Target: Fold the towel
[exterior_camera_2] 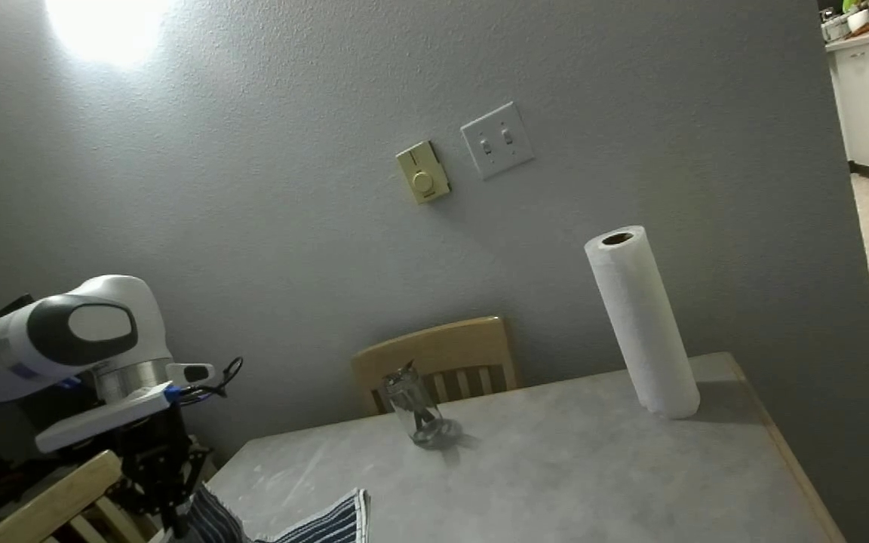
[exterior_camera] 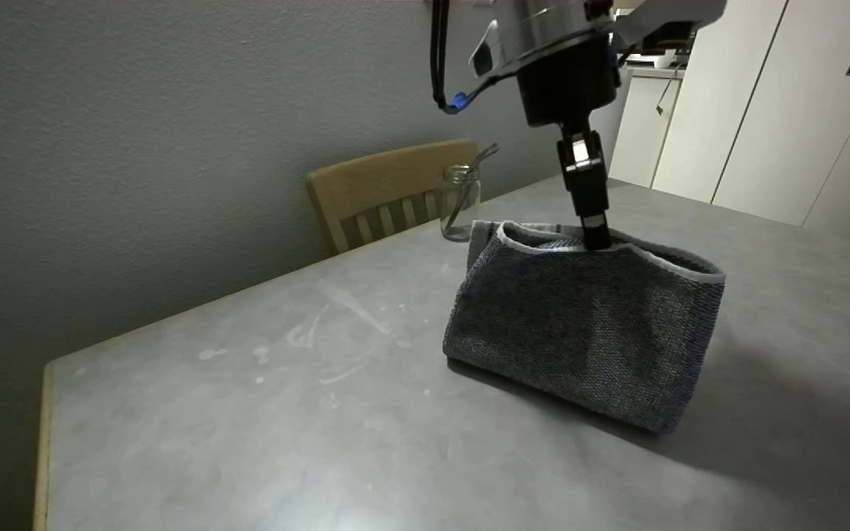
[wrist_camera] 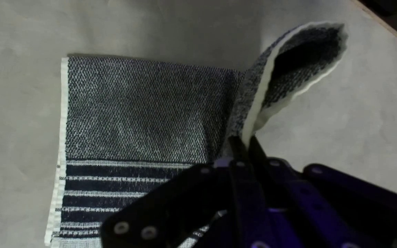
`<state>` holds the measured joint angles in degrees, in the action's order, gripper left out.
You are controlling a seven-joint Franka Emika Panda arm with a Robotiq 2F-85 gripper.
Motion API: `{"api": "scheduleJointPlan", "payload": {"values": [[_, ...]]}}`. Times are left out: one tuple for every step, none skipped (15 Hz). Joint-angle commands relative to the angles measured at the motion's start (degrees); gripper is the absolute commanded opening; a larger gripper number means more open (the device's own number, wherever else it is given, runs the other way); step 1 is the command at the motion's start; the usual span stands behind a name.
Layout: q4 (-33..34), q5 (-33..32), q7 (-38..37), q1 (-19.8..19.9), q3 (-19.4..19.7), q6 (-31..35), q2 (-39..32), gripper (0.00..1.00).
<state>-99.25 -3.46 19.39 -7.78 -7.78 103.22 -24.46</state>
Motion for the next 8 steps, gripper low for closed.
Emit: {"api": "scheduleJointPlan", "payload": {"values": [[0.18, -0.17, -0.16, 0.37, -0.46, -0.19, -0.08, 0.05], [0.18, -0.17, -0.16, 0.37, -0.46, -0.19, -0.08, 0.05], [0.18, -0.17, -0.16, 0.37, -0.46, -0.18, -0.08, 0.05], [0.18, -0.17, -0.16, 0.37, -0.46, -0.18, -0.08, 0.05], [0.18, -0.17, -0.16, 0.37, -0.47, -0.18, -0.08, 0.01], [0.49, -0.42, -0.33, 0.16, -0.51, -0.34, -0.4, 0.01], [0.63, -0.56, -0.57, 0.03, -0.52, -0.36, -0.51, 0.01], [0.65, -0.7, -0.6, -0.01, -0.54, -0.26, -0.53, 0.01]]}}
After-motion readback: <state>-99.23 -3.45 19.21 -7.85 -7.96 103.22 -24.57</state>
